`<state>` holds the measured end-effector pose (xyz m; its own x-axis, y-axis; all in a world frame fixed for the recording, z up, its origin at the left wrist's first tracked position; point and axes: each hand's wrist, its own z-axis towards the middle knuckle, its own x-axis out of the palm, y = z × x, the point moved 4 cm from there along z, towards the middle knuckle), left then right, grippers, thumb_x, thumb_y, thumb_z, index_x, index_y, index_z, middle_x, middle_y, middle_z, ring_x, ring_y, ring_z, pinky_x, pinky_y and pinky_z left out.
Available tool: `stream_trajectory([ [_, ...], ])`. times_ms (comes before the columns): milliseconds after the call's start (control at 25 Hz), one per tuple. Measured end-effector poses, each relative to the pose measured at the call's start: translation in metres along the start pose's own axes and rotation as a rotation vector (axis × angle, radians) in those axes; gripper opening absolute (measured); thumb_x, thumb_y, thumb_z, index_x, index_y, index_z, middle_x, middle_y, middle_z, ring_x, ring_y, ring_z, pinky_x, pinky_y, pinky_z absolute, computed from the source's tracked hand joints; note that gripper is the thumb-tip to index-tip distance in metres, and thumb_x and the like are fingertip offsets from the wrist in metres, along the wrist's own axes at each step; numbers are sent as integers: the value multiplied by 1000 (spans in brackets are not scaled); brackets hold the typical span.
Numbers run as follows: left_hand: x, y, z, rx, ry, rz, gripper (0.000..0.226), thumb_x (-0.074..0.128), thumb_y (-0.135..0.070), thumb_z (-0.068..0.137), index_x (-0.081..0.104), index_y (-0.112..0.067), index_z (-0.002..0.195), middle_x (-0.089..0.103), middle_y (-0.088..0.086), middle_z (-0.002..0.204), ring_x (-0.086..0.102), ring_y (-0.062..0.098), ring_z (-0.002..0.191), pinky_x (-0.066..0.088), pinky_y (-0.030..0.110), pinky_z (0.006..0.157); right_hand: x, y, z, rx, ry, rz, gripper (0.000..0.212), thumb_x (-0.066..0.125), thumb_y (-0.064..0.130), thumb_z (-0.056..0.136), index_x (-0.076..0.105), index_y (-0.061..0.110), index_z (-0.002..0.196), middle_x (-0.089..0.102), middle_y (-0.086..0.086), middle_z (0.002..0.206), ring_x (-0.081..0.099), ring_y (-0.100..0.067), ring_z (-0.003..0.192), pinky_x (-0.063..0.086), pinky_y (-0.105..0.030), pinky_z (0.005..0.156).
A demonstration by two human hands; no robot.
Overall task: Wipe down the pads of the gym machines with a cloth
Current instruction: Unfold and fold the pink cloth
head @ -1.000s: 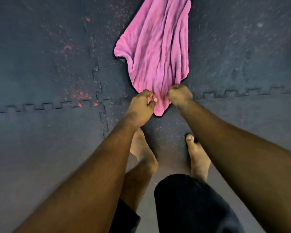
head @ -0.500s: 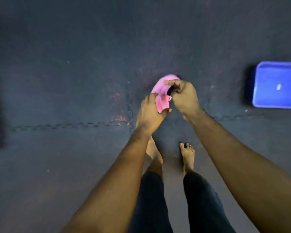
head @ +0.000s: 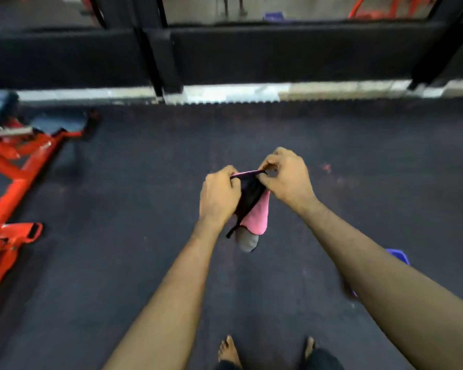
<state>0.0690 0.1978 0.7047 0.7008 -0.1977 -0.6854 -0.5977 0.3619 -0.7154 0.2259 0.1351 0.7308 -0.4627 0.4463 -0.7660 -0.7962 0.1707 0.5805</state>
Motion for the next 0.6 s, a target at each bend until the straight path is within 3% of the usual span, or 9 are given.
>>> stream_trajectory([
  [80,-38,-33,28,88,-44,35,30,42,-23,80,66,-25,97,72,6,88,67,31,88,55,43,77,-36,8,22,-3,-67,-6,10,69,18,69,71,21,78,64,5,73,64,-20,75,51,-33,66],
  [200,-83,-77,61,193,-93,17,17,52,-21,88,60,-31,98,71,2,87,67,26,88,56,44,80,-82,12,52,36,-154,-21,13,64,19,67,66,22,79,67,4,71,65,-23,74,52,-32,65],
  [400,-140,-136,80,342,-306,1,11,67,-17,89,61,-22,83,66,-1,72,63,16,71,54,39,70,-139,0,88,90,-215,-20,10,68,21,70,61,23,76,68,0,76,63,-28,80,41,-29,64],
  [600,-181,-158,80,416,-600,-41,8,64,-9,91,70,-14,89,69,-3,81,64,13,79,51,29,76,-192,-20,107,159,-338,116,3,72,21,77,71,25,77,72,2,72,69,-21,80,55,-31,73],
])
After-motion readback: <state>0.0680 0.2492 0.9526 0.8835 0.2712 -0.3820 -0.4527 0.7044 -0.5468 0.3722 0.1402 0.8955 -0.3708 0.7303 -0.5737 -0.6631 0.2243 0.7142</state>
